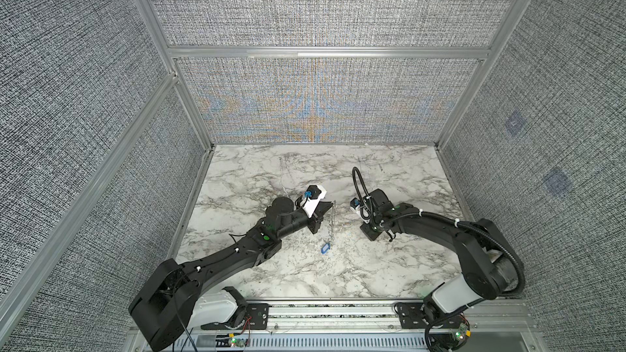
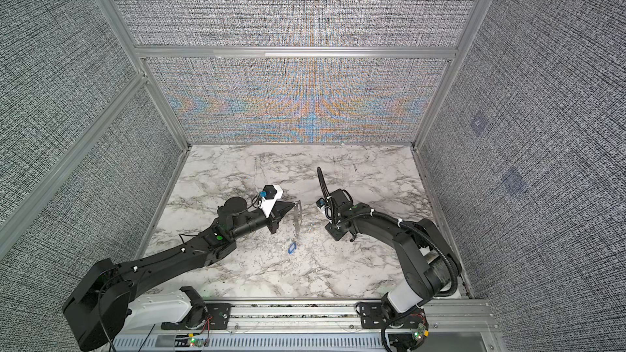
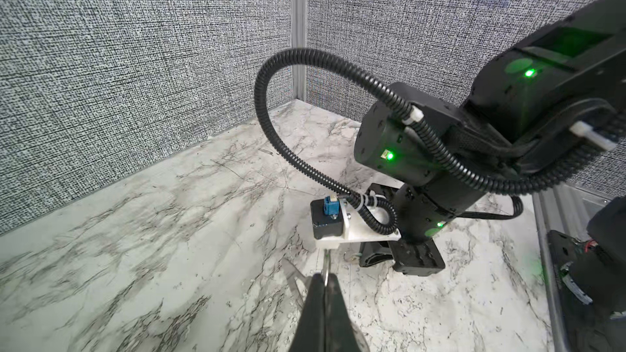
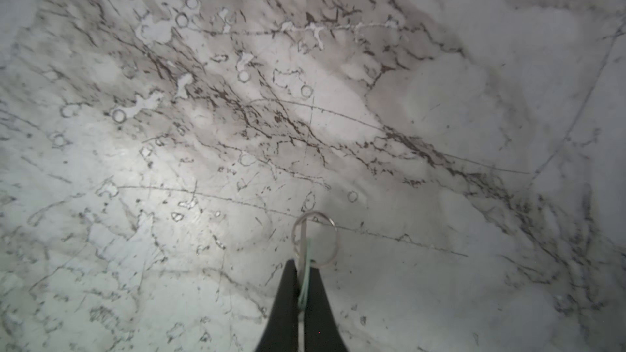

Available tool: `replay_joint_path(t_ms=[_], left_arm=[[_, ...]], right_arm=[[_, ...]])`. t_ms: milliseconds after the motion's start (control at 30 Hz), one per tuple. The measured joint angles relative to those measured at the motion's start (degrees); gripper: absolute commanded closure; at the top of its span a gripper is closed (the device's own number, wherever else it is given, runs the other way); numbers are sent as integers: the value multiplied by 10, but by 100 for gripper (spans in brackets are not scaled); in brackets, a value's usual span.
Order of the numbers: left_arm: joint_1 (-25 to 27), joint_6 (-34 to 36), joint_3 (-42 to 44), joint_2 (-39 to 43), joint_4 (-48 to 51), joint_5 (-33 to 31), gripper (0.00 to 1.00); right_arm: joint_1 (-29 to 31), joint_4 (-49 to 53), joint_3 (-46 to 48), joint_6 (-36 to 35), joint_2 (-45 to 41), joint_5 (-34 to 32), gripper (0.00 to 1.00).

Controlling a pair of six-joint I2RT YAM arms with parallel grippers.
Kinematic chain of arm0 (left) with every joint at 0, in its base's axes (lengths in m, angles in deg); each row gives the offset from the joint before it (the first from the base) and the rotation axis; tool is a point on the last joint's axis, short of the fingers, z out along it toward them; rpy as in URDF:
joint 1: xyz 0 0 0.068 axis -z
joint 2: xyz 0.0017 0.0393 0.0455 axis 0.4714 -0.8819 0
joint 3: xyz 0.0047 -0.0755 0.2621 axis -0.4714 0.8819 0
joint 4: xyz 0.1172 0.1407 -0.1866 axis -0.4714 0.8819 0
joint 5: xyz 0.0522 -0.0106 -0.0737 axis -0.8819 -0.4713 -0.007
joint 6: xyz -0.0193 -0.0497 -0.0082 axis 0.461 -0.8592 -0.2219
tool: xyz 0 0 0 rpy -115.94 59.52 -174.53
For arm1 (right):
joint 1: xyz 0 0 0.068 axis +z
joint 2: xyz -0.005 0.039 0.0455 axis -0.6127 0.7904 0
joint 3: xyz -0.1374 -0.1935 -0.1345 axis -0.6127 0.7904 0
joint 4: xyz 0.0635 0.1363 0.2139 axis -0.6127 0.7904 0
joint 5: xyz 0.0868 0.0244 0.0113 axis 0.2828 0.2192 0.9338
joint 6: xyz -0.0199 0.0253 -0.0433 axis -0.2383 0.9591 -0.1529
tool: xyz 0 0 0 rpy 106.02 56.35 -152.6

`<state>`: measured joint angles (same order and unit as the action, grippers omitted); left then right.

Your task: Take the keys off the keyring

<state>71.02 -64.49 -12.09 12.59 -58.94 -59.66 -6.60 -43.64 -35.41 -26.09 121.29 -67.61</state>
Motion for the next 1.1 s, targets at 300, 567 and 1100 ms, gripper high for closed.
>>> replay_joint_path(t_ms=[300,567,1100], left_arm=[[-43,2,21,6,-3,18,100],[-102,-1,38,21,8,58,100],[-173,-5,56,80,144,17,100]], right_arm=[[-3,0,-4,4,-21,-17,58],[2,-2,-11,-1,-78,4,54],[45,-31,-29,-38,-73,61,54]])
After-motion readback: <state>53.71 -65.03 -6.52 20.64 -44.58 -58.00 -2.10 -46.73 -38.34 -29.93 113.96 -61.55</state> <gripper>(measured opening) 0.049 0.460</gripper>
